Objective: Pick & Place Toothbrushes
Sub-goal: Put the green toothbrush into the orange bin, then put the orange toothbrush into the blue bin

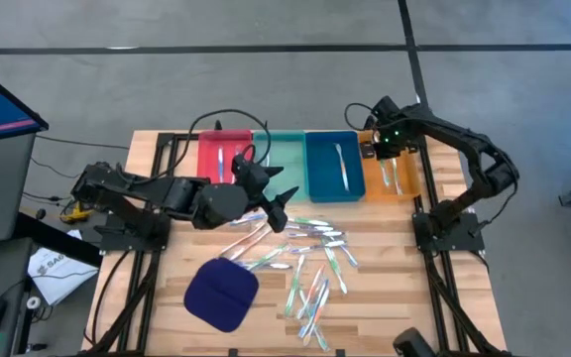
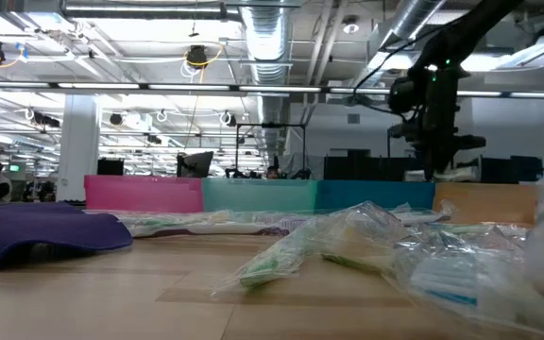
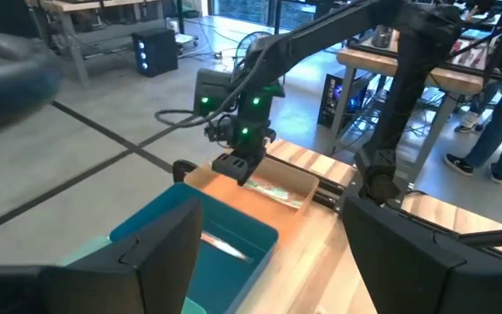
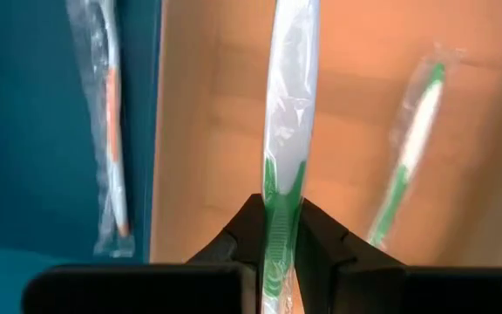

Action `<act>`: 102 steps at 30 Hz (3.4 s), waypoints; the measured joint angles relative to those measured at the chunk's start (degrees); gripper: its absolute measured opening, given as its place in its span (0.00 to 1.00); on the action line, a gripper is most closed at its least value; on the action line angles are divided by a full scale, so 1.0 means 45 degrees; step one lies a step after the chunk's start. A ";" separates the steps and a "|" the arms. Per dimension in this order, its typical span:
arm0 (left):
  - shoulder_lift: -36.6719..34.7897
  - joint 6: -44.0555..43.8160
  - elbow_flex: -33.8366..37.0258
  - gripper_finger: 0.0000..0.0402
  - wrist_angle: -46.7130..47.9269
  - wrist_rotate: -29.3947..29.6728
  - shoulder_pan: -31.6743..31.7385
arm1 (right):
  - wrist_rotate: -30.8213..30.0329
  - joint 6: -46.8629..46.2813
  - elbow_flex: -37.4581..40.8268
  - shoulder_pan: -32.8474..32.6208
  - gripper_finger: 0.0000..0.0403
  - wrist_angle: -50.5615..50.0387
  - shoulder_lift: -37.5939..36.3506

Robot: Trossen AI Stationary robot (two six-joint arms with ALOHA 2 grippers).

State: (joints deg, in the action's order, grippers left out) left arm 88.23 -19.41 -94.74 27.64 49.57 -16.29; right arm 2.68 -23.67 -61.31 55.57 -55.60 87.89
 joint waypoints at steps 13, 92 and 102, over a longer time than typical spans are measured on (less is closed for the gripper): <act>0.0000 0.0018 0.0000 0.68 -0.0005 0.0008 0.0079 | 0.0083 -0.0512 0.0378 -0.0015 0.08 0.0794 0.1930; 0.0005 0.0136 0.0005 0.68 0.4396 -0.8793 0.2292 | 0.1263 -0.4585 0.0407 -0.7195 0.29 0.5766 -0.9777; 0.0000 -0.1071 0.1825 0.68 0.4942 -0.9743 0.0971 | -0.2532 -0.6125 0.0407 -1.1732 0.29 0.6551 -0.8785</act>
State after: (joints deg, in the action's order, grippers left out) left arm 88.23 -24.23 -86.53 49.88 5.73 -11.92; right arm -8.71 -51.24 -59.48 2.78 -26.12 48.36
